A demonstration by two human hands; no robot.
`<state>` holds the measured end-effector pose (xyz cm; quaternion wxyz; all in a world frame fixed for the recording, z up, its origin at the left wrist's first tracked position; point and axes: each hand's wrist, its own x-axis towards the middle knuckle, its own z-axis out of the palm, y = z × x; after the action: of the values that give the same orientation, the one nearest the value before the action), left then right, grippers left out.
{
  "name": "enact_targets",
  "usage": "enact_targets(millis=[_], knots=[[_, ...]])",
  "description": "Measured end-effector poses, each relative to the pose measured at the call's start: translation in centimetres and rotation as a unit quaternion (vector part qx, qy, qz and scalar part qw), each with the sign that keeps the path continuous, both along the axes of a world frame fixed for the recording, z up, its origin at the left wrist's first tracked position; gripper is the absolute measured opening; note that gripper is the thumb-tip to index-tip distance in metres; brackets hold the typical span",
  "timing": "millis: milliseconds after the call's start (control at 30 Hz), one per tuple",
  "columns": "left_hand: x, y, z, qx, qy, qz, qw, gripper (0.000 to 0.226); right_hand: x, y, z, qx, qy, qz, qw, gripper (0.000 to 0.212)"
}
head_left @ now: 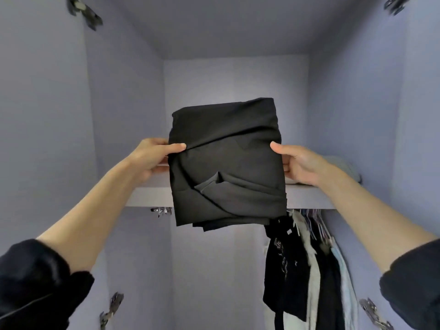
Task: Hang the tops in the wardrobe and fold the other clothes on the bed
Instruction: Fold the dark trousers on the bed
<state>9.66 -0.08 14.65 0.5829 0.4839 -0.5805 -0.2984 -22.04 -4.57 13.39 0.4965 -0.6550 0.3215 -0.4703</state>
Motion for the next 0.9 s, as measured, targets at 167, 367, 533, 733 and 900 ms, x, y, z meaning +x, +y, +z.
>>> enact_targets(millis=[167, 367, 533, 733, 900], knots=[[0.1, -6.9, 2.9, 0.001, -0.002, -0.027, 1.000, 0.019, -0.2, -4.6, 3.7, -0.008, 0.014, -0.045, 0.999, 0.041], [0.4, -15.5, 3.4, 0.050, 0.008, -0.014, 0.999, 0.031, 0.7, -12.4, 5.5, 0.032, 0.051, -0.087, 0.994, 0.045], [0.7, -20.9, 0.4, 0.174, -0.070, 0.003, 0.982, 0.042, 2.1, -18.2, 4.0, 0.048, 0.227, -0.152, 0.961, 0.037], [-1.7, -20.7, 0.0, 0.151, -0.291, -0.095, 0.940, 0.043, 1.7, -20.5, 3.6, -0.102, 0.400, -0.228, 0.882, 0.034], [-4.4, -19.9, -2.0, 0.103, -0.510, -0.171, 0.837, 0.047, -1.0, -20.6, 1.6, -0.065, 0.575, -0.245, 0.778, 0.054]])
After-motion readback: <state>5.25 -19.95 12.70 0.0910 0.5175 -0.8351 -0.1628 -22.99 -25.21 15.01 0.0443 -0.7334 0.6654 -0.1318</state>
